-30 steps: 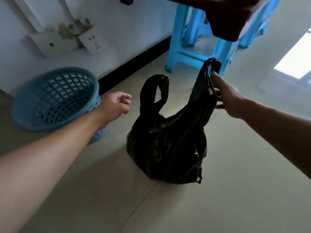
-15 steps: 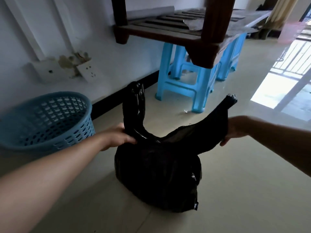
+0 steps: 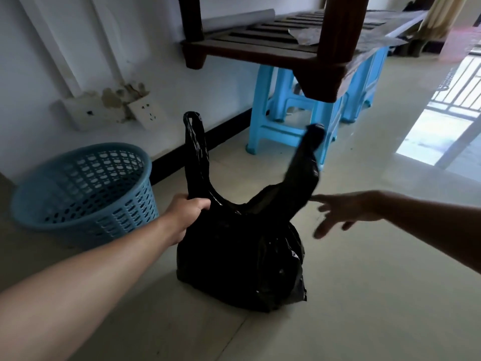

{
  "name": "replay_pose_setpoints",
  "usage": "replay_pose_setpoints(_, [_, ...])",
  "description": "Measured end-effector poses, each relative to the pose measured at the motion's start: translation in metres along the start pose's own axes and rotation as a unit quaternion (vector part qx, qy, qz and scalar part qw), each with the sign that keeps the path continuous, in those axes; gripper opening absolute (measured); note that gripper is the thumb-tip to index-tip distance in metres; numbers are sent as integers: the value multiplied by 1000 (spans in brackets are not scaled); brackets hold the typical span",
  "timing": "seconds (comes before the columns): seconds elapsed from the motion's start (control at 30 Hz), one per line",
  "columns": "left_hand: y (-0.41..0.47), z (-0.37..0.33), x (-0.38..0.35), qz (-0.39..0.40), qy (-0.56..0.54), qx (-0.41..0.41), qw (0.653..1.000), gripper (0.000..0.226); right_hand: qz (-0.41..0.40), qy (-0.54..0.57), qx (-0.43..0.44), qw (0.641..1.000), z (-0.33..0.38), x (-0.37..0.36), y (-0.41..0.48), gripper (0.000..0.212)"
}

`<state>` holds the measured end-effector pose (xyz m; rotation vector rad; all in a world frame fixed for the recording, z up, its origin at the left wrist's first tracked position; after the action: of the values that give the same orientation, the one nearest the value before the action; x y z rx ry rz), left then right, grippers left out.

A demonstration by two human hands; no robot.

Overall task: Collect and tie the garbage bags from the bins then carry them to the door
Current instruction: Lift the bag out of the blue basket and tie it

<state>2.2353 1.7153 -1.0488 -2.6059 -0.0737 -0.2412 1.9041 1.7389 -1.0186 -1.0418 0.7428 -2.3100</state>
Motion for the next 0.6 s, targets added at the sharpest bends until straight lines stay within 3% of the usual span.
replay_pose_setpoints(0.13, [-1, 0, -15, 23, 6, 9, 1000, 5, -73, 96, 109, 987, 39, -26, 20, 94])
replay_pose_setpoints(0.27, [-5, -5, -23, 36, -23, 17, 999, 17, -141, 238, 137, 951, 56, -31, 41, 92])
replay_pose_setpoints(0.37, [-11, -8, -22, 59, -32, 27, 997, 17, -162, 325, 167, 917, 67, -30, 43, 66])
replay_pose_setpoints(0.53, [-18, -4, -18, 80, -58, 45, 994, 17, -199, 315, 138, 918, 81, -40, 51, 27])
replay_pose_setpoints(0.6, [-19, -3, -15, 85, -78, 60, 991, 13, -239, 388, 119, 882, 84, -39, 51, 25])
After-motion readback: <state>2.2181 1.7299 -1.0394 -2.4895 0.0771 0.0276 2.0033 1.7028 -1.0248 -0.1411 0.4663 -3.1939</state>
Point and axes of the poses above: each hand's wrist, its own y-axis towards the middle knuckle, its own x-axis out of the back of the hand, z = x × y, the point moved 1 cm from there along y, towards the middle knuckle, and after that the axes turned 8 degrees about x, right-handed, at the moved point
